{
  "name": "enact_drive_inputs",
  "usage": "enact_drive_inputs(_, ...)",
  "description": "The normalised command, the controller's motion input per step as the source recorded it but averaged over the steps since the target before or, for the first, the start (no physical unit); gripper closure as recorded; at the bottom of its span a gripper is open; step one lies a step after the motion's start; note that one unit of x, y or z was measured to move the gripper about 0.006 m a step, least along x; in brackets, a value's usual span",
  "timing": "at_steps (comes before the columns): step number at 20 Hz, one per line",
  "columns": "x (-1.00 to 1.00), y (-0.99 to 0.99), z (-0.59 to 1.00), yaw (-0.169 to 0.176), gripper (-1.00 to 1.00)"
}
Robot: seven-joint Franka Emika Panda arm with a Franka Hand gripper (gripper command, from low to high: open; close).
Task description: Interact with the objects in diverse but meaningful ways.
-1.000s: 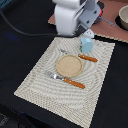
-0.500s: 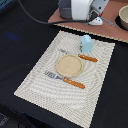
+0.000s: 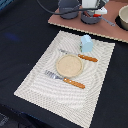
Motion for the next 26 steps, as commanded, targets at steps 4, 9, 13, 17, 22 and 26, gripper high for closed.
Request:
enact_drive_inputs(4,-0.01,0.97,-0.25,0.000,1.00)
enact_drive_inputs(9,0.00,0.74,-0.37,0.000,1.00)
enact_drive_inputs(13,0.00,0.55,-0.44,0.001,1.00)
enact_drive_inputs(17,-0.04,0.32,-0.29,0.000,1.00)
enact_drive_inputs(22,-0.13,0.29,0.01,-0.001,-1.00)
enact_drive_inputs(26,0.03,0.50,0.67,-0.024,-1.00)
